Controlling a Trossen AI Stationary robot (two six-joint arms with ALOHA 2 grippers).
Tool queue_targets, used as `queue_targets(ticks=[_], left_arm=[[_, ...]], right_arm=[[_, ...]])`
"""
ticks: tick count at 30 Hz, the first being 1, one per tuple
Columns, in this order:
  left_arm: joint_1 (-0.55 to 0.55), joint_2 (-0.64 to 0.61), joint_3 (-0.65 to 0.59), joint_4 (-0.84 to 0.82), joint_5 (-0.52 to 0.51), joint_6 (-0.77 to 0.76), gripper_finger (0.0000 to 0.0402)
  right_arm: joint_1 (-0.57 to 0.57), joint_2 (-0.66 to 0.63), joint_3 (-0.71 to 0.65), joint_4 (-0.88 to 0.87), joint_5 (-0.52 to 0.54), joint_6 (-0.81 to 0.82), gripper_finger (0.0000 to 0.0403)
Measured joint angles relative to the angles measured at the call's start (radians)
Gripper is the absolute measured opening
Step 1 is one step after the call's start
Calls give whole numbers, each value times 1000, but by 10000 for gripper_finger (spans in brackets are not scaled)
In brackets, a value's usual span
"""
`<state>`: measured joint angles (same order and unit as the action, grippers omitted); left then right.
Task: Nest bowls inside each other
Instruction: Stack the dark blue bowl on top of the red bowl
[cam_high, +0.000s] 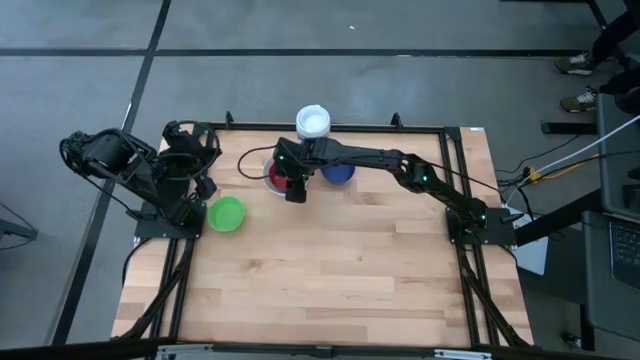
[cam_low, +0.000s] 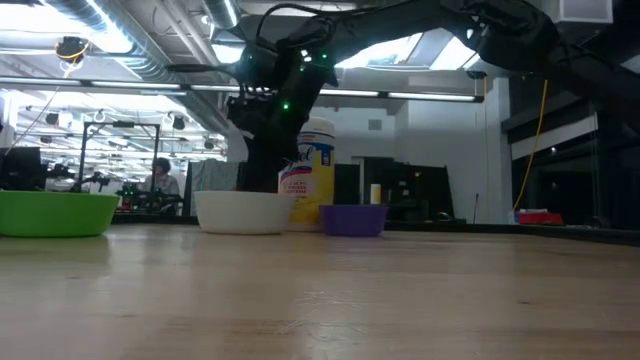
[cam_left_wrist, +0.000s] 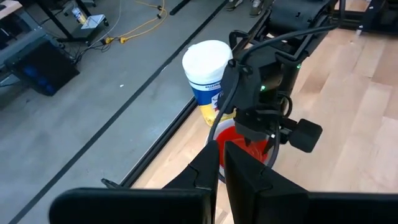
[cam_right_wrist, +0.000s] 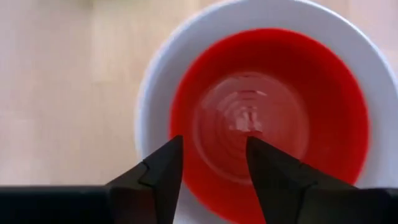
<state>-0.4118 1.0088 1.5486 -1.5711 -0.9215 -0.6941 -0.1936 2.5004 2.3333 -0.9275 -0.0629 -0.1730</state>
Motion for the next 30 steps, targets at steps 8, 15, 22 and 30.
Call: queue_targets(ticks=[8, 15, 22, 30], left_arm=[[0, 7, 0, 0, 8, -10, 19], [-19, 11, -36, 0, -12, 16, 19], [-116, -41, -176, 0, -20, -112, 19], [-287, -109, -307, 0, -37, -338, 19]], right_arm=[[12, -7, 0, -12, -106, 19, 167], [51, -47, 0, -171, -140, -35, 160], [66, -126, -1, -307, -140, -82, 151], [51, -229, 1, -356, -45, -137, 149]])
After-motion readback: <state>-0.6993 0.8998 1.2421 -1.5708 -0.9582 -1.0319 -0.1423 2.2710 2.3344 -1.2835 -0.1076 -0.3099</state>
